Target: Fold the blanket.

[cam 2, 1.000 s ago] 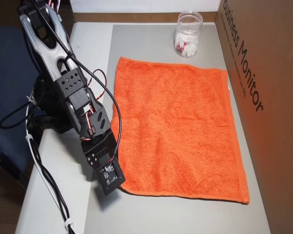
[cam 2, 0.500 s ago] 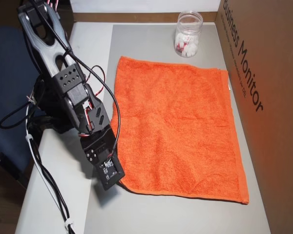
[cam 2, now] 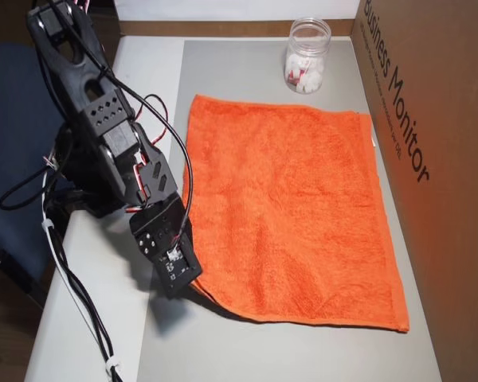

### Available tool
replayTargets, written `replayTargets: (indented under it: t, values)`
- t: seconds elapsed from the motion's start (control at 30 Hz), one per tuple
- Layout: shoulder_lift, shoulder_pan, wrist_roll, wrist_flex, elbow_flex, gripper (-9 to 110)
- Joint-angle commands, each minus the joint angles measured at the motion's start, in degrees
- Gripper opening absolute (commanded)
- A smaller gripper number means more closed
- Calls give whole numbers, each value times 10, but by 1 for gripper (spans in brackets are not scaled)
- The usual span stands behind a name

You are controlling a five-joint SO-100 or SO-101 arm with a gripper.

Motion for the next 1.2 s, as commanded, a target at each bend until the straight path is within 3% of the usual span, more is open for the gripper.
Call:
replayTargets:
  t: [0.0,1.17]
  values:
    - [30,-3,4,0,-25,0]
    - [83,-246,196,-1,-179,0]
